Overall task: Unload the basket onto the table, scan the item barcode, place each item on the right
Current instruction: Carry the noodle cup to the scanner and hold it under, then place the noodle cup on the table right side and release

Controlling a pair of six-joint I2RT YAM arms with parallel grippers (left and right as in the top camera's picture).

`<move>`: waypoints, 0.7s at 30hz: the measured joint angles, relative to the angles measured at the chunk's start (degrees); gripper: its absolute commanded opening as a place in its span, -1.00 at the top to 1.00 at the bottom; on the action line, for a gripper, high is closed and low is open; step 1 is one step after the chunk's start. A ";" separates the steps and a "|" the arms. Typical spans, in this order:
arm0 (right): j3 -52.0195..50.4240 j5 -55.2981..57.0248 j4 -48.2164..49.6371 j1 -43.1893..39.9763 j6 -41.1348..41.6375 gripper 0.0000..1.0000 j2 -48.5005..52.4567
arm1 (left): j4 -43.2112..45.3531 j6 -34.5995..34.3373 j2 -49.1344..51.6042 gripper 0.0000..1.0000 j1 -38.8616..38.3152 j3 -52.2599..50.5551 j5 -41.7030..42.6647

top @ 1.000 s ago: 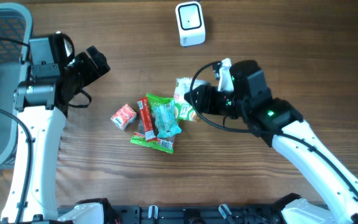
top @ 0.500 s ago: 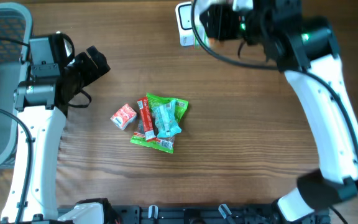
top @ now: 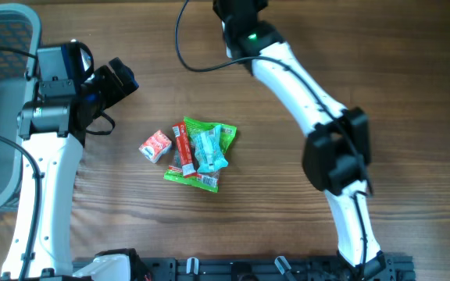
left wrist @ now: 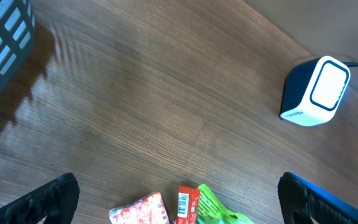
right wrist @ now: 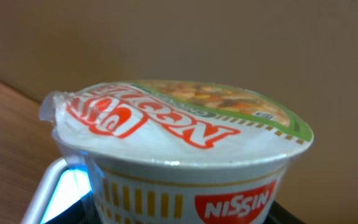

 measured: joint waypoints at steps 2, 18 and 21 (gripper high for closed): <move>-0.02 4.24 4.55 0.57 -8.20 -0.13 3.65 | 0.00 0.00 0.00 -1.00 0.00 0.00 0.00; -0.07 13.03 -9.03 0.66 -11.28 0.07 -2.19 | 0.02 0.00 0.00 -1.00 0.00 0.00 -0.02; 0.31 7.78 -27.32 0.15 -1.07 0.20 -15.39 | 0.04 0.00 0.02 -1.00 0.00 0.00 0.00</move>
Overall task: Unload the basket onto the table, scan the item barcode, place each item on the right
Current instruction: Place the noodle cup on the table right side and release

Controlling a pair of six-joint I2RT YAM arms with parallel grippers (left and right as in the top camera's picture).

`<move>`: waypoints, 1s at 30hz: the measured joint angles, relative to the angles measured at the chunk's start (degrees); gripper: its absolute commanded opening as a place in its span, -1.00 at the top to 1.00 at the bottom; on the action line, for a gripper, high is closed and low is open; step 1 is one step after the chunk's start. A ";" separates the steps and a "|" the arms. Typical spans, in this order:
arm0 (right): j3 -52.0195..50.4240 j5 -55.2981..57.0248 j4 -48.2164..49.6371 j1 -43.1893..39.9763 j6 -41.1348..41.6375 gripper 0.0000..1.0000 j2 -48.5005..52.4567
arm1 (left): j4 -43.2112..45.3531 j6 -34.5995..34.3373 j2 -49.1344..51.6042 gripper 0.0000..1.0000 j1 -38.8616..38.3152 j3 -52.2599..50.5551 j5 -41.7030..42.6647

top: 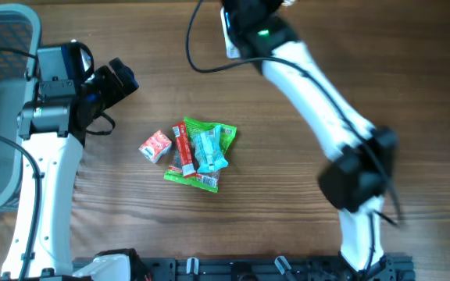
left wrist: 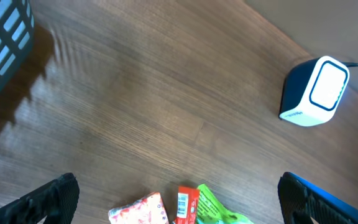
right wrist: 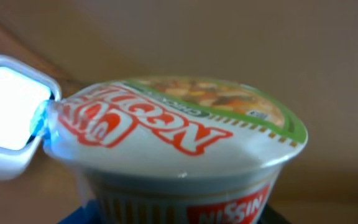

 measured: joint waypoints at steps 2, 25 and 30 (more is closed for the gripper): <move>0.66 -6.34 -13.09 -1.75 6.97 0.21 -6.80 | 0.04 0.00 0.00 -1.00 0.00 0.00 0.00; -37.48 -43.12 -24.61 -38.18 24.20 -0.99 -9.42 | -0.07 0.00 0.00 -1.00 0.00 0.00 0.00; -21.53 -49.20 -33.59 -38.18 24.24 -0.94 -11.82 | -0.09 0.00 0.00 -1.00 0.00 0.00 0.00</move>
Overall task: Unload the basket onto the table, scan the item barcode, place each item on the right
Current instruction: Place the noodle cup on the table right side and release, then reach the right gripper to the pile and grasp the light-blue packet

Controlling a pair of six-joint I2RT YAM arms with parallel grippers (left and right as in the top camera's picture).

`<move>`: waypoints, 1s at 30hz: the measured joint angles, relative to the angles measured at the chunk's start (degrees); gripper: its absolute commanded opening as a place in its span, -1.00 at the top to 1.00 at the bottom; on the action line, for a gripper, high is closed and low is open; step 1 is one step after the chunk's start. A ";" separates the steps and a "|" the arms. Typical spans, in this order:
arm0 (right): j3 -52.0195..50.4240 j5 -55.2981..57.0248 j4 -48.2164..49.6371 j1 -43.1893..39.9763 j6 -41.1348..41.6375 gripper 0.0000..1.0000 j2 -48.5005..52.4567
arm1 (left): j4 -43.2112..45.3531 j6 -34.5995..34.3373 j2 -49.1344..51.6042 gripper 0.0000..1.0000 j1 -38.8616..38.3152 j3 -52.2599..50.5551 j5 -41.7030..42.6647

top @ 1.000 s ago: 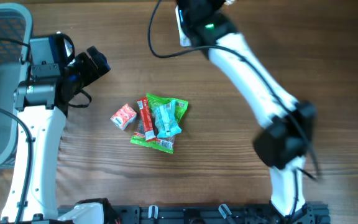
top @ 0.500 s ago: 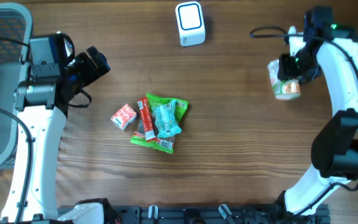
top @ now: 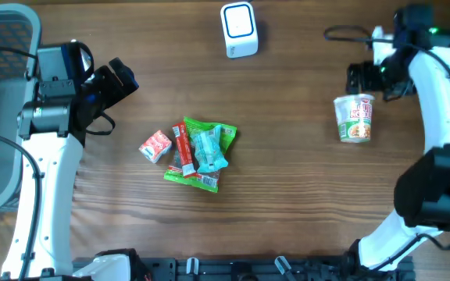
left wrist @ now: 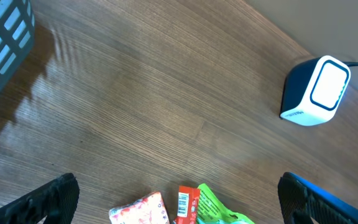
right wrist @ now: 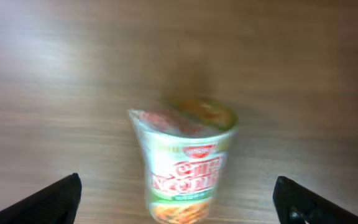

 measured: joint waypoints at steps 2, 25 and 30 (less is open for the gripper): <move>2.60 -10.25 -0.68 0.13 -0.02 -0.93 -2.82 | 0.00 0.00 0.00 -1.00 0.00 0.00 0.00; -26.58 -13.75 25.22 46.40 36.00 -0.18 -5.14 | 0.04 0.00 0.00 -1.00 0.00 0.00 0.00; -28.85 -10.64 30.64 46.64 40.50 -0.01 -5.14 | 0.00 0.00 0.00 -1.00 0.00 0.00 0.00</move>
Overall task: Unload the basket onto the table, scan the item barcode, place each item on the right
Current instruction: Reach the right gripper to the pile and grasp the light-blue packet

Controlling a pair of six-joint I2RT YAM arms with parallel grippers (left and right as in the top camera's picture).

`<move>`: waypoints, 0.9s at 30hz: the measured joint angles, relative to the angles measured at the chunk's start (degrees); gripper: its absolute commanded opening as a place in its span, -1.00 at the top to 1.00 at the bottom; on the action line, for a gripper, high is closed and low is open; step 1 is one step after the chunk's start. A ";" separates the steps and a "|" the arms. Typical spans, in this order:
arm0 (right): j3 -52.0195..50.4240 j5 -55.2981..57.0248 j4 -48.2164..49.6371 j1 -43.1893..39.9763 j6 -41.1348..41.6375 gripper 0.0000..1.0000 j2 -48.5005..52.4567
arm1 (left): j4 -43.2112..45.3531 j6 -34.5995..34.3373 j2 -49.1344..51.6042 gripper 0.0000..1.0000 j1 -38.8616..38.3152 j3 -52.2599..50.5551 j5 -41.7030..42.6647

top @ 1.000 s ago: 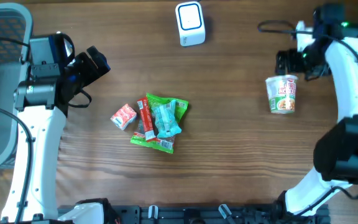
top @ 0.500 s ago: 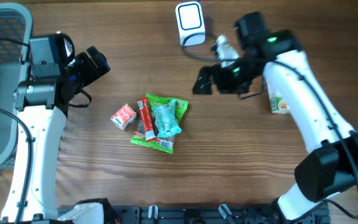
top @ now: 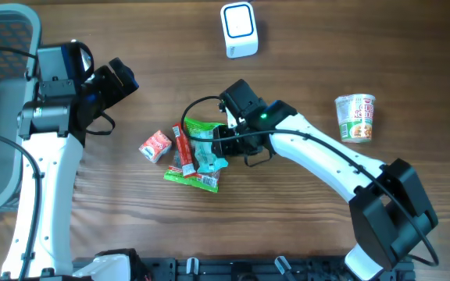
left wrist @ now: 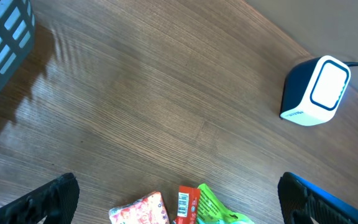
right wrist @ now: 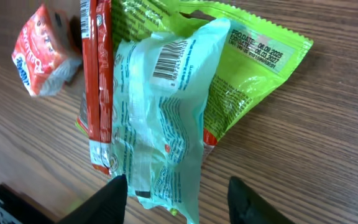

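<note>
The white and blue scanner (top: 238,29) stands at the table's far edge, also in the left wrist view (left wrist: 316,91). Mid-table lies a pile of snacks: a teal packet (right wrist: 160,124) on a green bag (right wrist: 253,68), a red bar (right wrist: 98,81) and a small red packet (right wrist: 39,53). My right gripper (right wrist: 180,202) is open low over the pile (top: 201,152), its fingers either side of the teal packet's near end. A Nissin noodle cup (top: 355,117) stands alone at the right. My left gripper (left wrist: 179,202) hangs open at the left, holding nothing.
A grey mesh basket fills the far left corner, its edge in the left wrist view (left wrist: 2,43). A black cable (top: 186,117) loops from the right arm over the pile.
My right gripper has gone from above the noodle cup at the far right to the snack pile in the middle. The cup stays where it stood. My left arm has not moved.
My right gripper held the noodle cup beside the scanner, then against its lit face. Then the cup stood on the table at the right with the gripper open over it. Now that gripper is open over the teal packet.
</note>
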 measured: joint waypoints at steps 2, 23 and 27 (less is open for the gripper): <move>0.00 0.31 0.55 0.70 1.31 0.03 0.00 | 0.00 0.00 0.00 -1.00 0.00 0.00 0.00; -8.13 5.88 14.01 5.77 9.20 0.91 0.07 | 0.02 0.00 0.00 -1.00 0.00 0.00 0.00; -8.13 3.50 10.12 3.82 5.20 0.91 -2.60 | 0.00 0.00 0.00 -1.00 0.00 0.00 0.00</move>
